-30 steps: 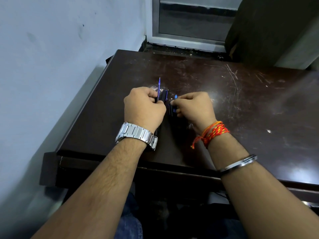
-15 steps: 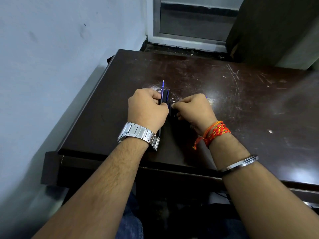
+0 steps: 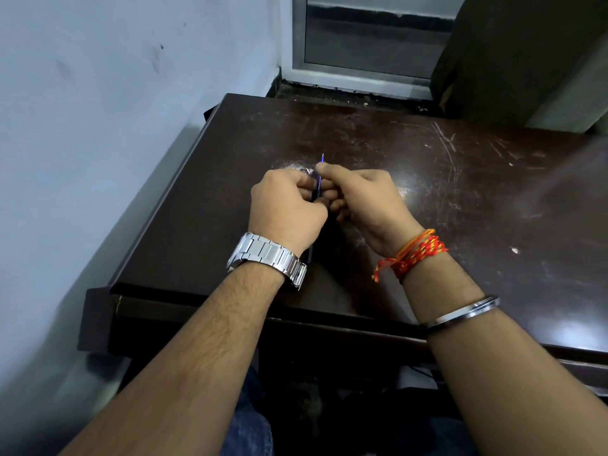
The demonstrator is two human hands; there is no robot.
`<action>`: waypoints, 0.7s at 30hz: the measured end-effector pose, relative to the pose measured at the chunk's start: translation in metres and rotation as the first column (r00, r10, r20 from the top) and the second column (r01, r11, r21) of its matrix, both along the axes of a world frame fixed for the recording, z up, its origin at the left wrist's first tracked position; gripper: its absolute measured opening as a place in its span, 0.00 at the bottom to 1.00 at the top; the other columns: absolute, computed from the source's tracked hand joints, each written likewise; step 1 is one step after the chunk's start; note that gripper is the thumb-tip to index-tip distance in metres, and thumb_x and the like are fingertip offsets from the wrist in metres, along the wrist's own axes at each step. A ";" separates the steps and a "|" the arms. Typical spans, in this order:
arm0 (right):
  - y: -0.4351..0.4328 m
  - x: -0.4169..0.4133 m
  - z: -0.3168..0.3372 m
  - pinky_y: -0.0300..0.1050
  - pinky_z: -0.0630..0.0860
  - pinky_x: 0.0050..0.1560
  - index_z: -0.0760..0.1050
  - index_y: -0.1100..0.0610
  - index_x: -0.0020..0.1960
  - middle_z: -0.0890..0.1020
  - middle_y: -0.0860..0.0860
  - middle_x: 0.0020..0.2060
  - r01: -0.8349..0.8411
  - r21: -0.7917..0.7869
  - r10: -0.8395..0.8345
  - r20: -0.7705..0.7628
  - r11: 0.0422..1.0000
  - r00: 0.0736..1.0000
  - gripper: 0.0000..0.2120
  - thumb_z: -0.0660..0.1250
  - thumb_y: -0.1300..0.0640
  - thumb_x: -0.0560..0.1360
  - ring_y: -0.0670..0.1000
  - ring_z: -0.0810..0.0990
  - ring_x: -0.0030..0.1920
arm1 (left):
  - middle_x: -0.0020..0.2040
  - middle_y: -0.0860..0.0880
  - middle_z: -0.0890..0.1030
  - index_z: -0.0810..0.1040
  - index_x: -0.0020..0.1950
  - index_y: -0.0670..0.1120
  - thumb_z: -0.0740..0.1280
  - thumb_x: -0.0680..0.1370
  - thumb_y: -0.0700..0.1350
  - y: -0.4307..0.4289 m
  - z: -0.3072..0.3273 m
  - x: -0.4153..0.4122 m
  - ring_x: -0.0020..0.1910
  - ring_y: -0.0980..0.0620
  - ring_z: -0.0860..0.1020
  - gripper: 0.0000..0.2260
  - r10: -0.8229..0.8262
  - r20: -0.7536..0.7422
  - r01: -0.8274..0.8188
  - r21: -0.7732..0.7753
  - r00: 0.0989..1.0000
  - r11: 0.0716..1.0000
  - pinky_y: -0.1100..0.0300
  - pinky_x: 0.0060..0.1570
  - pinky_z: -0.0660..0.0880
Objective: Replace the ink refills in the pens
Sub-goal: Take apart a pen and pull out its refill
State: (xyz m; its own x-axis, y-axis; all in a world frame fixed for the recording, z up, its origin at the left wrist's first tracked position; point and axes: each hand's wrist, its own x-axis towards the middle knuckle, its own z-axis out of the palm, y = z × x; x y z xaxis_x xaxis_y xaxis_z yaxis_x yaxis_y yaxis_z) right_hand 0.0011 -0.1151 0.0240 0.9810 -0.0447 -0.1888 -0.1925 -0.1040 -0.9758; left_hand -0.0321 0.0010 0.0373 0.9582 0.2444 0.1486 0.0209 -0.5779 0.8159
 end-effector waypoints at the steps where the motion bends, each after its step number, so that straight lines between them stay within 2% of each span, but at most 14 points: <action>1: 0.001 -0.001 0.001 0.37 0.69 0.24 0.82 0.57 0.33 0.78 0.49 0.26 -0.028 0.013 0.028 0.008 1.000 1.000 0.14 0.75 0.49 0.70 0.44 0.73 0.24 | 0.30 0.58 0.79 0.85 0.43 0.50 0.76 0.67 0.43 0.000 0.001 0.000 0.33 0.67 0.78 0.07 -0.009 0.006 0.009 -0.005 1.000 1.000 0.80 0.28 0.70; 5: -0.001 -0.003 0.000 0.35 0.67 0.22 0.81 0.56 0.29 0.77 0.46 0.23 -0.021 0.085 0.017 0.050 0.996 0.999 0.13 0.73 0.58 0.73 0.42 0.71 0.21 | 0.28 0.58 0.79 0.83 0.41 0.52 0.76 0.67 0.42 -0.001 0.002 -0.002 0.33 0.67 0.79 0.06 -0.030 0.017 0.031 -0.029 0.999 0.999 0.78 0.29 0.70; 9: -0.005 0.001 0.002 0.39 0.70 0.26 0.80 0.55 0.34 0.78 0.49 0.27 0.071 0.123 -0.087 0.136 0.990 0.987 0.12 0.71 0.58 0.76 0.46 0.73 0.25 | 0.29 0.59 0.79 0.84 0.45 0.50 0.74 0.67 0.42 -0.004 0.002 -0.004 0.35 0.64 0.80 0.09 -0.050 -0.034 0.049 -0.010 0.998 0.999 0.77 0.29 0.71; 12: -0.008 0.005 0.004 0.39 0.73 0.28 0.78 0.57 0.37 0.78 0.50 0.27 0.170 0.175 -0.206 0.209 0.970 0.956 0.11 0.69 0.57 0.78 0.46 0.74 0.26 | 0.29 0.56 0.80 0.83 0.41 0.52 0.71 0.67 0.42 -0.004 0.002 -0.004 0.34 0.58 0.80 0.06 -0.032 -0.096 0.033 0.013 0.995 0.999 0.71 0.30 0.72; 15: -0.012 0.007 0.005 0.39 0.74 0.29 0.78 0.58 0.40 0.78 0.51 0.29 0.209 0.181 -0.249 0.243 0.961 0.937 0.10 0.68 0.57 0.79 0.45 0.76 0.27 | 0.34 0.50 0.83 0.81 0.36 0.50 0.65 0.69 0.42 -0.005 0.005 -0.003 0.35 0.50 0.82 0.06 0.002 -0.140 -0.011 -0.065 0.990 0.998 0.61 0.33 0.79; 19: -0.013 0.008 0.003 0.40 0.74 0.29 0.78 0.58 0.39 0.77 0.50 0.28 0.243 0.138 -0.272 0.253 0.960 0.929 0.11 0.67 0.56 0.79 0.44 0.75 0.26 | 0.35 0.45 0.82 0.80 0.37 0.41 0.60 0.74 0.40 -0.002 0.008 0.000 0.34 0.47 0.78 0.10 0.122 -0.055 -0.122 0.006 0.991 0.993 0.61 0.26 0.69; 21: -0.013 0.008 0.002 0.41 0.73 0.30 0.78 0.57 0.37 0.77 0.51 0.28 0.231 0.099 -0.249 0.255 0.968 0.934 0.12 0.67 0.55 0.78 0.45 0.75 0.27 | 0.32 0.48 0.79 0.78 0.36 0.41 0.61 0.74 0.41 -0.001 0.009 0.000 0.31 0.50 0.76 0.11 0.139 0.011 -0.139 -0.002 0.990 0.990 0.60 0.27 0.69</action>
State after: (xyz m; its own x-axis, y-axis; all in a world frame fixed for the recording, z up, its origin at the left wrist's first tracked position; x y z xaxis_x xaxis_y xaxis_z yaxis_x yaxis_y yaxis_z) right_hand 0.0088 -0.1278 0.0257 0.9574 -0.2816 0.0646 0.0615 -0.0199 -0.9979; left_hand -0.0316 0.0000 0.0463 0.9135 0.3749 0.1584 0.0920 -0.5692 0.8170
